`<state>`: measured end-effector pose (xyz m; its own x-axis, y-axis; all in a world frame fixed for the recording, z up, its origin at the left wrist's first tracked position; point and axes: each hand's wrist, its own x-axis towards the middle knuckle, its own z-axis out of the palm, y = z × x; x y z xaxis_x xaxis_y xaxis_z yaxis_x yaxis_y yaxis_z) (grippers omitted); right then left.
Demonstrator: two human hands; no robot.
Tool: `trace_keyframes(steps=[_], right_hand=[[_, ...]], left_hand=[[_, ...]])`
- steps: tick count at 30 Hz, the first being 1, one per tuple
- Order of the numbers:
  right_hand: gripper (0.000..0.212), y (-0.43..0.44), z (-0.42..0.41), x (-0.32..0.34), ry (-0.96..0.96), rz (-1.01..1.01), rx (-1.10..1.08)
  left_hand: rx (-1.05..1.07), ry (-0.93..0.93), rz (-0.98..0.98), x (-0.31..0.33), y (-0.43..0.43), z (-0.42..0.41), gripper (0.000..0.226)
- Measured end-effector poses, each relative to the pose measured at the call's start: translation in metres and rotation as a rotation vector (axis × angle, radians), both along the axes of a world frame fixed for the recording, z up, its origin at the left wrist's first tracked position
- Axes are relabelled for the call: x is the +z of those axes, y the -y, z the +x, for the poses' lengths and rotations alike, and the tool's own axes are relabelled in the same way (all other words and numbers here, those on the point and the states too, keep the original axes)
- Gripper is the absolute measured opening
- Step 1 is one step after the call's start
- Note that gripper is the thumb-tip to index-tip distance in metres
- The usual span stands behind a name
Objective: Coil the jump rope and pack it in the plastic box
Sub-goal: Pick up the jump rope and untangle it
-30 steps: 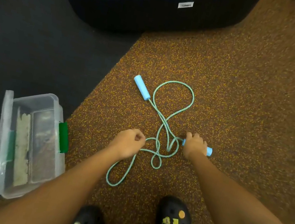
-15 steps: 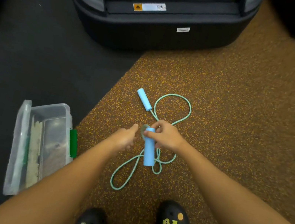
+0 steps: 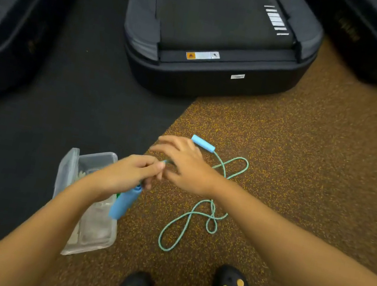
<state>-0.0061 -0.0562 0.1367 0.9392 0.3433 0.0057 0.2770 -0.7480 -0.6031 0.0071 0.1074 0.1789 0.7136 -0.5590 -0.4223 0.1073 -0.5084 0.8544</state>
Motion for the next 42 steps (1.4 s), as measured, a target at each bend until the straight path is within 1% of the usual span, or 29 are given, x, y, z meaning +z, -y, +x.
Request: trace_keyframes(steps=[1, 2, 3, 4, 6, 7, 8, 9, 10, 12, 14, 17, 19, 20, 22, 23, 24, 25, 26, 28, 29, 30, 32, 33, 35, 37, 39, 40, 42], right_hand=[[0.029, -0.005, 0.001, 0.001, -0.045, 0.003, 0.046], [0.025, -0.007, 0.001, 0.001, -0.12, 0.024, 0.055], [0.029, -0.004, 0.001, 0.001, -0.224, 0.081, 0.026], [0.032, 0.004, -0.001, 0.0, -0.329, 0.148, -0.031], [0.032, 0.031, -0.006, -0.009, -0.437, 0.21, -0.169], [0.033, 0.047, -0.009, -0.014, -0.456, 0.207, -0.235], [0.034, 0.063, -0.011, -0.018, -0.452, 0.204, -0.298], [0.032, 0.076, -0.014, -0.019, -0.434, 0.211, -0.351], [0.03, 0.086, -0.015, -0.018, -0.412, 0.234, -0.39], [0.031, 0.092, -0.013, -0.01, -0.364, 0.294, -0.414], [0.032, 0.083, -0.007, 0.006, -0.31, 0.315, -0.378], [0.031, 0.061, 0.006, 0.033, -0.242, 0.309, -0.282], [0.029, 0.047, 0.013, 0.048, -0.201, 0.272, -0.208], [0.029, 0.041, 0.014, 0.054, -0.193, 0.25, -0.167], [0.029, 0.029, 0.016, 0.065, -0.189, 0.196, -0.084], [0.03, 0.024, 0.016, 0.07, -0.186, 0.171, -0.051], [0.029, 0.02, 0.016, 0.074, -0.181, 0.152, -0.023], [0.029, 0.017, 0.017, 0.077, -0.174, 0.142, -0.001], [0.029, 0.014, 0.017, 0.08, -0.169, 0.141, 0.014], [0.029, 0.013, 0.02, 0.084, -0.179, 0.173, 0.018], [0.03, 0.014, 0.021, 0.086, -0.194, 0.201, 0.014], [0.032, 0.017, 0.021, 0.086, -0.219, 0.232, 0.005], [0.037, 0.026, 0.02, 0.084, -0.305, 0.329, -0.024], [0.039, 0.033, 0.019, 0.08, -0.355, 0.37, -0.046], [0.043, 0.05, 0.014, 0.067, -0.401, 0.338, -0.117], [0.048, 0.071, 0.006, 0.048, -0.405, 0.268, -0.213], [0.048, 0.091, -0.003, 0.036, -0.421, 0.276, -0.316], [0.046, 0.099, -0.004, 0.035, -0.417, 0.289, -0.352], [0.041, 0.107, -0.002, 0.046, -0.369, 0.318, -0.397]], left_hand=[[-0.015, 0.02, -0.034, 0.008, -0.005, -0.001, 0.037], [0.016, 0.039, -0.071, 0.017, -0.012, 0.0, 0.037], [0.094, 0.062, -0.122, 0.025, -0.021, 0.005, 0.036], [0.22, 0.081, -0.201, 0.032, -0.032, 0.012, 0.036], [0.532, 0.089, -0.393, 0.044, -0.062, 0.033, 0.046], [0.665, 0.117, -0.427, 0.048, -0.08, 0.045, 0.053], [0.766, 0.167, -0.398, 0.049, -0.097, 0.057, 0.058], [0.821, 0.226, -0.313, 0.046, -0.111, 0.065, 0.061], [0.829, 0.266, -0.208, 0.041, -0.122, 0.07, 0.059], [0.749, 0.287, -0.015, 0.032, -0.119, 0.07, 0.048], [0.611, 0.27, 0.07, 0.025, -0.092, 0.056, 0.036], [0.423, 0.155, 0.205, 0.01, -0.047, 0.036, 0.025], [0.357, 0.061, 0.294, 0.0, -0.03, 0.029, 0.017], [0.323, 0.023, 0.345, -0.003, -0.024, 0.026, 0.026], [0.189, 0.032, 0.363, -0.005, -0.011, 0.021, 0.076], [0.117, 0.101, 0.3, 0.0, -0.002, 0.018, 0.087], [0.042, 0.188, 0.198, 0.01, 0.008, 0.015, 0.085], [-0.015, 0.263, 0.075, 0.019, 0.017, 0.012, 0.071], [-0.036, 0.318, -0.003, 0.027, 0.025, 0.012, 0.051], [0.0, 0.357, -0.029, 0.038, 0.031, 0.011, 0.019], [0.01, 0.36, -0.015, 0.038, 0.031, 0.012, 0.008], [0.013, 0.354, 0.006, 0.039, 0.028, 0.012, 0.005], [0.049, 0.31, -0.013, 0.039, 0.016, 0.014, 0.024], [0.142, 0.261, -0.092, 0.04, 0.01, 0.016, 0.033], [0.434, 0.124, -0.401, 0.048, -0.008, 0.026, 0.041], [0.693, 0.028, -0.754, 0.057, -0.036, 0.038, 0.041], [0.821, 0.012, -0.938, 0.062, -0.065, 0.045, 0.037], [0.855, 0.017, -0.943, 0.061, -0.075, 0.047, 0.036], [0.879, 0.074, -0.793, 0.055, -0.083, 0.047, 0.032]])
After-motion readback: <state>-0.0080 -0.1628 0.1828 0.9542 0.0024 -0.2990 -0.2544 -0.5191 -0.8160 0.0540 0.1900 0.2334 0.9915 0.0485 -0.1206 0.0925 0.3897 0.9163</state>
